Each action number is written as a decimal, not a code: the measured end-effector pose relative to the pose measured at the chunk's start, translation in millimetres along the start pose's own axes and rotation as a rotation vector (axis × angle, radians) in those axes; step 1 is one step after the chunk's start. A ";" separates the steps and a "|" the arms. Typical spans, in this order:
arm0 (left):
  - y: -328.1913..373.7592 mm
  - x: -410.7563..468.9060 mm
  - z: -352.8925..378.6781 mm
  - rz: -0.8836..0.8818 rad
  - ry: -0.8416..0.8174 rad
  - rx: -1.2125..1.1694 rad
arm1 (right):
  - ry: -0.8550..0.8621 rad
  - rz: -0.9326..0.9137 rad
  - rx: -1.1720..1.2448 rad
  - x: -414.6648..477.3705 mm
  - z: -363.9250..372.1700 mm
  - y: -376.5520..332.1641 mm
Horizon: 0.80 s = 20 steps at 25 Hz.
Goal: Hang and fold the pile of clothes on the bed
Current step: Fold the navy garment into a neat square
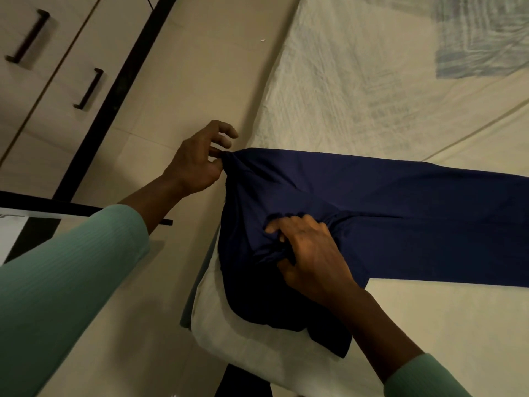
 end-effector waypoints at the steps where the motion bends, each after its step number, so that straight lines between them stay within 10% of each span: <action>1: 3.2 -1.2 4.4 0.060 -0.072 0.069 | 0.024 0.002 -0.001 0.4 1.2 -0.3; 4: 9.5 -4.7 9.4 0.252 -0.050 0.295 | 0.134 -0.029 -0.015 0.6 1.8 -3.8; 11: -9.4 -24.6 -9.8 -0.090 0.037 0.570 | 0.149 -0.075 -0.078 -14.7 -2.7 -7.0; 20: 53.0 -136.0 59.0 0.512 -0.331 0.571 | 0.224 0.212 -0.033 -20.1 -42.7 18.9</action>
Point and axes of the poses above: each hand's wrist, its own x-axis towards the middle knuckle, its own z-axis out of the palm, y = z × x, the point moved 6 cm from there along x, towards the middle knuckle
